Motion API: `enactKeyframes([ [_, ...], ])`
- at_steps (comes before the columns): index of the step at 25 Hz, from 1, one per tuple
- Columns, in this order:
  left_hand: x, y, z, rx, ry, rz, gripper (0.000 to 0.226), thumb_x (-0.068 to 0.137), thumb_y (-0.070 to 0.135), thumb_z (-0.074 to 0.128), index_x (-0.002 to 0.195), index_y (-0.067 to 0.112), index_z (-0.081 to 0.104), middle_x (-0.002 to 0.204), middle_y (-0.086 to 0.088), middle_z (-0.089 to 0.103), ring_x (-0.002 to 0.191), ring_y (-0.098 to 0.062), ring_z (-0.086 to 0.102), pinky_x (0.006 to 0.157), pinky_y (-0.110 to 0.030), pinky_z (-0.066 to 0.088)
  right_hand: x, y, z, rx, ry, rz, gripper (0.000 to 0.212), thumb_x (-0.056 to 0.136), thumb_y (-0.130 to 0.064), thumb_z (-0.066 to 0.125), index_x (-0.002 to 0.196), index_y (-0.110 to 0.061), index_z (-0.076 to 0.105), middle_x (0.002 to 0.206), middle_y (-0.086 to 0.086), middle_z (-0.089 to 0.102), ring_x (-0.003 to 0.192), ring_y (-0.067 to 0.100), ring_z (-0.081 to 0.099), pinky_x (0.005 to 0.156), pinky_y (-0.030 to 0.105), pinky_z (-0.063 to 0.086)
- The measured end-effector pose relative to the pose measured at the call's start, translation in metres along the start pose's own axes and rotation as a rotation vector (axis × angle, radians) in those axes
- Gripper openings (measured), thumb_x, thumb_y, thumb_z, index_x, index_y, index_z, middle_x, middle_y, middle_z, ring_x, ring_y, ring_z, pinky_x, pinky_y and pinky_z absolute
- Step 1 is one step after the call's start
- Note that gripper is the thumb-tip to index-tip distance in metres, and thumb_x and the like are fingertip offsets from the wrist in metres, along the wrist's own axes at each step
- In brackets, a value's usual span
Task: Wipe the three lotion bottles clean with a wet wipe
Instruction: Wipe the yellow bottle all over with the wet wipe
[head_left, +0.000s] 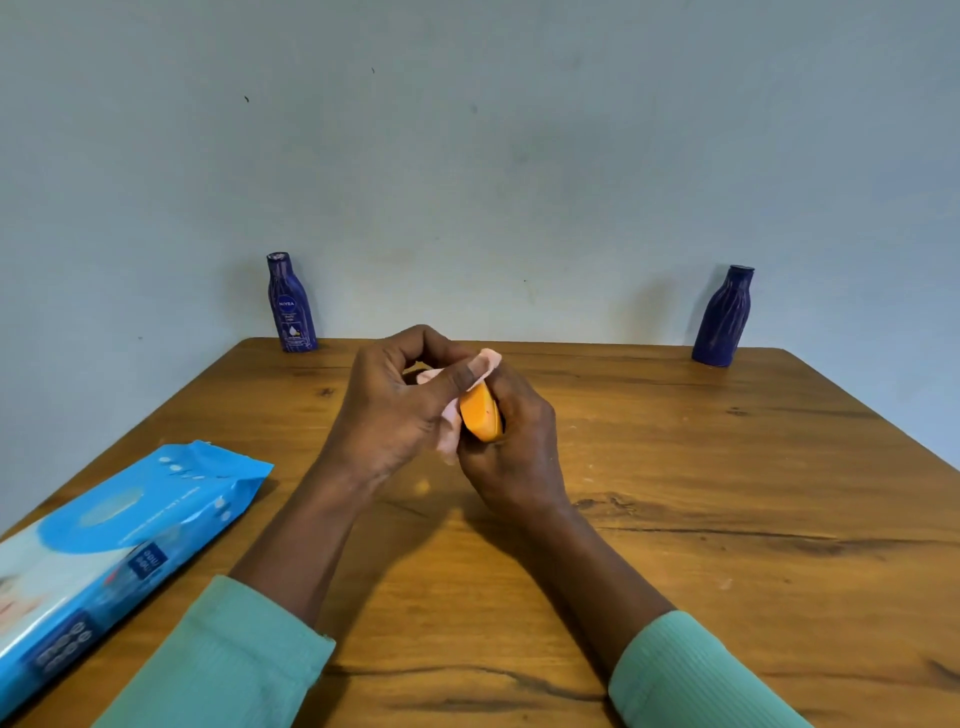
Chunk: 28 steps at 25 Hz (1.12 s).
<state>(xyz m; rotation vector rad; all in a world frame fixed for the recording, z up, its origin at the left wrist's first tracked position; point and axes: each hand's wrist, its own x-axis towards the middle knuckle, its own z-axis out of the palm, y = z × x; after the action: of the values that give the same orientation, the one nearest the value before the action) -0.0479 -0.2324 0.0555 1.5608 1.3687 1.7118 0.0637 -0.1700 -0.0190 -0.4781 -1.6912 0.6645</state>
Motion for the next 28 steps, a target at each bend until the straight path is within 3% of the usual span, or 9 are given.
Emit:
enactKeyframes([
  [3,-0.016,-0.001,0.010,-0.074,-0.012,-0.034,0.016,0.085,0.016,0.080,0.086,0.003,0.070,0.076,0.002,0.073,0.070,-0.005,0.069,0.066,-0.021,0.055,0.001,0.007,-0.005,0.021,0.058,0.003,0.035,0.084,-0.020,0.080,0.117,-0.013,0.071,0.102,0.005,0.072,0.091,0.020,0.071,0.072,0.046,0.058],
  [7,-0.029,0.000,0.011,-0.161,-0.071,-0.088,0.017,0.077,0.021,0.080,0.081,0.008,0.070,0.079,0.001,0.074,0.072,-0.006,0.068,0.064,-0.020,0.054,0.001,0.008,-0.010,-0.003,0.091,0.008,0.034,0.084,-0.014,0.081,0.117,-0.013,0.072,0.103,0.005,0.073,0.093,0.017,0.072,0.073,0.041,0.060],
  [13,-0.020,0.003,0.024,-0.084,0.193,-0.128,0.016,0.087,0.025,0.081,0.085,0.012,0.072,0.083,-0.001,0.073,0.077,-0.006,0.070,0.060,-0.019,0.055,0.001,0.003,-0.005,-0.119,0.054,-0.020,0.022,0.086,-0.021,0.074,0.104,-0.009,0.070,0.092,0.002,0.066,0.081,0.015,0.062,0.065,0.037,0.053],
  [16,-0.038,0.001,0.028,-0.098,0.138,-0.138,0.016,0.088,0.024,0.079,0.081,0.013,0.070,0.076,-0.001,0.070,0.070,-0.009,0.068,0.054,-0.023,0.055,0.003,0.004,-0.012,-0.168,0.097,-0.024,0.032,0.087,-0.033,0.072,0.108,-0.010,0.074,0.095,0.003,0.068,0.083,0.017,0.064,0.066,0.027,0.050],
  [20,-0.029,-0.001,0.030,-0.085,0.182,-0.145,0.019,0.086,0.027,0.082,0.076,0.018,0.069,0.069,0.000,0.069,0.066,-0.012,0.068,0.051,-0.023,0.053,0.004,0.005,-0.011,-0.218,0.099,0.007,0.030,0.085,-0.033,0.073,0.103,-0.009,0.071,0.094,0.005,0.065,0.081,0.020,0.062,0.063,0.039,0.051],
  [23,-0.014,-0.005,0.028,-0.085,0.262,-0.166,0.022,0.085,0.034,0.083,0.074,0.022,0.070,0.072,0.003,0.067,0.073,-0.015,0.065,0.053,-0.024,0.051,0.002,0.001,-0.006,-0.297,-0.005,0.045,0.030,0.083,-0.015,0.081,0.110,-0.009,0.069,0.100,0.005,0.066,0.088,0.020,0.061,0.070,0.038,0.051],
  [28,-0.020,-0.010,0.025,-0.099,0.174,-0.094,0.017,0.086,0.026,0.082,0.076,0.020,0.071,0.071,0.007,0.069,0.067,-0.005,0.066,0.055,-0.021,0.053,0.005,-0.004,-0.011,-0.333,-0.021,0.047,0.045,0.082,-0.017,0.076,0.125,-0.009,0.065,0.112,0.007,0.067,0.101,0.024,0.060,0.078,0.035,0.047],
])
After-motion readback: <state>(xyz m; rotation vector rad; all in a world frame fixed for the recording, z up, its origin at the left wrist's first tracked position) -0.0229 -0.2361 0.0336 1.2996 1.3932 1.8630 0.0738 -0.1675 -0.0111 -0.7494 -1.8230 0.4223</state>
